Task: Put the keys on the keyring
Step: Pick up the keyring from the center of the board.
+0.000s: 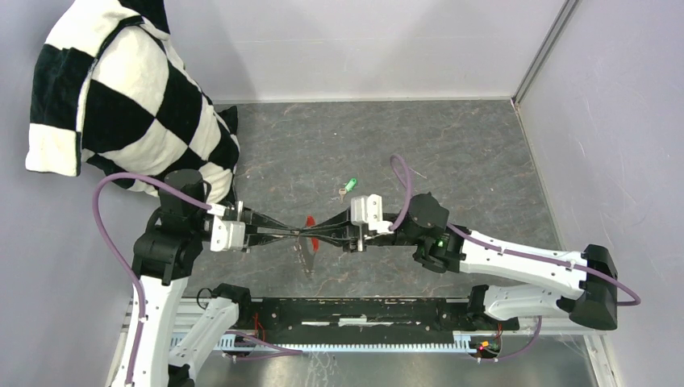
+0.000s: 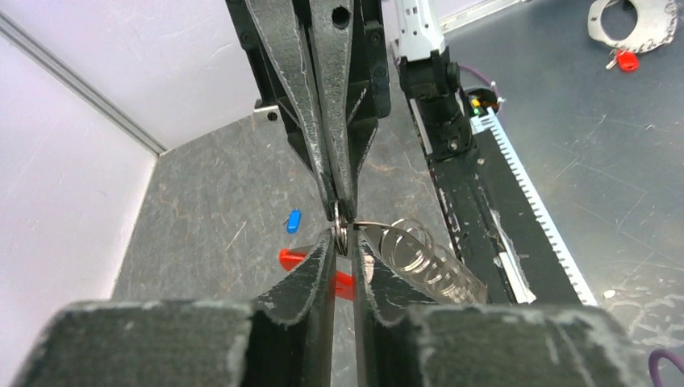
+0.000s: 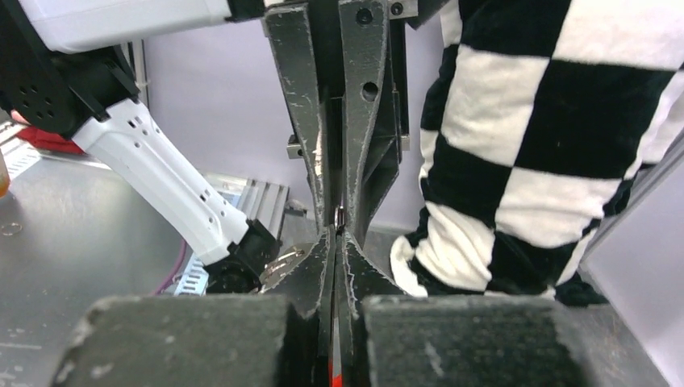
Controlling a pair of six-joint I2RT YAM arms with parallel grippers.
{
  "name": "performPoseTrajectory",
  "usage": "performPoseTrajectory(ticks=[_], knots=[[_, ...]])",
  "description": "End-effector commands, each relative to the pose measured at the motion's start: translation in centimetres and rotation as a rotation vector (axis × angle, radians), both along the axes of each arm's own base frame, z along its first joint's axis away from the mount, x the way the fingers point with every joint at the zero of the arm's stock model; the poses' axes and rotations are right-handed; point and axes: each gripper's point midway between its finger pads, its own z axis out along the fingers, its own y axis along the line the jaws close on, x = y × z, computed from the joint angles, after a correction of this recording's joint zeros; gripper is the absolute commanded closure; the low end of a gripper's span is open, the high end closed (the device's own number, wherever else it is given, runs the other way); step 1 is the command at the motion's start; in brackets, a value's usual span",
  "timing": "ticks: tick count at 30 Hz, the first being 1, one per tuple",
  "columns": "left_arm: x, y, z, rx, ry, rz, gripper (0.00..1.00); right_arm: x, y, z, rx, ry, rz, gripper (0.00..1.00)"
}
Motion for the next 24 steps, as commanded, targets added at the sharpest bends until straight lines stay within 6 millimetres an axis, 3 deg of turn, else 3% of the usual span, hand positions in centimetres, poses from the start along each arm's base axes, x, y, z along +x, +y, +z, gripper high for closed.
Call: performPoseTrajectory(ticks=[1, 4, 7, 13, 24], knots=[[0.8, 0.3, -1.2, 0.036, 0.009, 0.075, 0.73, 1.6, 0.1, 0.4, -0.103, -0.011, -0.094, 1.0], [1.9, 0.9, -2.2, 0.075, -0.04, 0.16, 0.63, 2.3, -0.1, -1.5, -0.241, -0.011, -0.129, 1.0], [2.1, 1.1, -2.7, 0.09, -0.052, 0.186, 0.6, 2.7, -0.2, -3.0, -0.354, -0.002, -0.144, 1.0], [1.9, 1.1, -3.3, 0.112, -0.012, 0.158, 0.64, 2.8, 0.1, -3.9, -0.462, 0.013, -0.135, 1.0], [1.9, 1.7, -5.9, 0.221, 0.027, 0.136, 0.73, 2.5, 0.6, -3.2, -0.494, 0.011, -0.107, 1.0]])
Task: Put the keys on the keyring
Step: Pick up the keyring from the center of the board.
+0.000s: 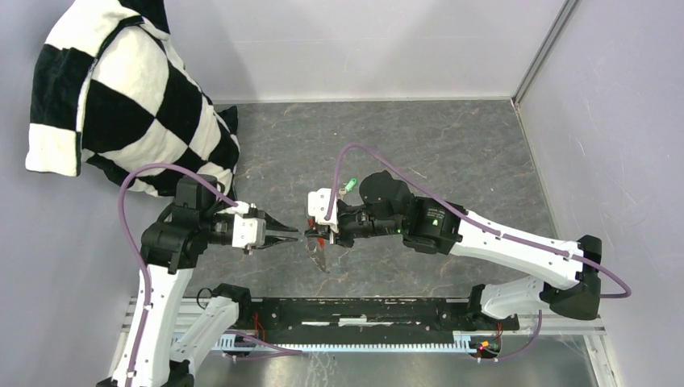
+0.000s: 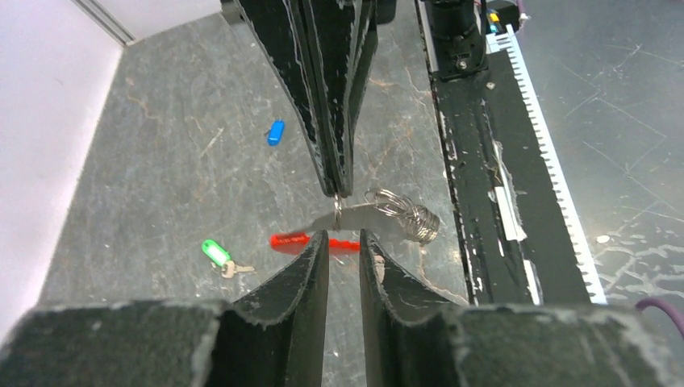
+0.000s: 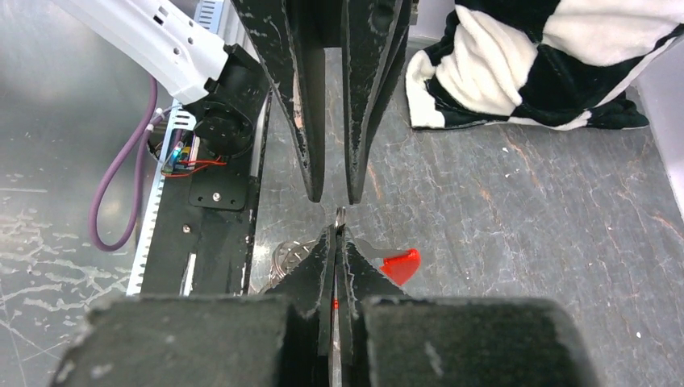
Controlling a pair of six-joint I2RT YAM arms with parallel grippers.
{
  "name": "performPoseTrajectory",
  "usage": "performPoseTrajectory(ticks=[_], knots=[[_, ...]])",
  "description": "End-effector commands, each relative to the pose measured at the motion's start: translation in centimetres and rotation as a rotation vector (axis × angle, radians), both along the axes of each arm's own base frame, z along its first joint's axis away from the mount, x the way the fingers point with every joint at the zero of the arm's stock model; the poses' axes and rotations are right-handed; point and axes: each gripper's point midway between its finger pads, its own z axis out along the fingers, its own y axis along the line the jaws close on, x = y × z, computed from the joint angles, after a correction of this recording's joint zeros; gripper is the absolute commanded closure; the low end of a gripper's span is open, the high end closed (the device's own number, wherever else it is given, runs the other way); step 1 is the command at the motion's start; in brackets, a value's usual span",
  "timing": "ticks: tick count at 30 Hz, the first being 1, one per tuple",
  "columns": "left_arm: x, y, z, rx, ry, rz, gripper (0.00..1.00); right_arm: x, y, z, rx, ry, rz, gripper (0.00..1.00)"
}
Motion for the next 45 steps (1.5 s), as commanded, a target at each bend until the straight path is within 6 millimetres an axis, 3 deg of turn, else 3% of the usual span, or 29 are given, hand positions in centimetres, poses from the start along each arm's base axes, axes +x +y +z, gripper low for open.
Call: performPoseTrajectory(ticks=[1, 11, 25, 31, 40, 45], knots=[[-0.5, 0.4, -0.5, 0.048, -0.037, -0.023, 0.73, -0.3, 0.5, 3.3, 0.064, -0.036, 0.021, 1.0], [0.1, 0.4, -0.6, 0.063, -0.045, -0.026, 0.67, -0.1, 1.9, 3.3, 0.017, -0.042, 0.042, 1.0], [0.8, 0.7, 0.1, 0.063, -0.133, 0.017, 0.64, -0.3, 1.9, 2.2, -0.028, -0.033, 0.048, 0.99], [0.5, 0.4, 0.1, 0.031, -0.087, 0.018, 0.69, -0.3, 2.3, 2.8, -0.007, -0.031, 0.052, 1.0], [0.2, 1.1, -1.4, 0.107, -0.08, 0.012, 0.75, -0.3, 2.6, 2.9, -0.01, -0.029, 0.06, 1.0], [0.3, 0.8, -0.8, 0.087, -0.091, -0.006, 0.78, -0.4, 2.8, 2.6, -0.022, -0.023, 0.064, 1.0]])
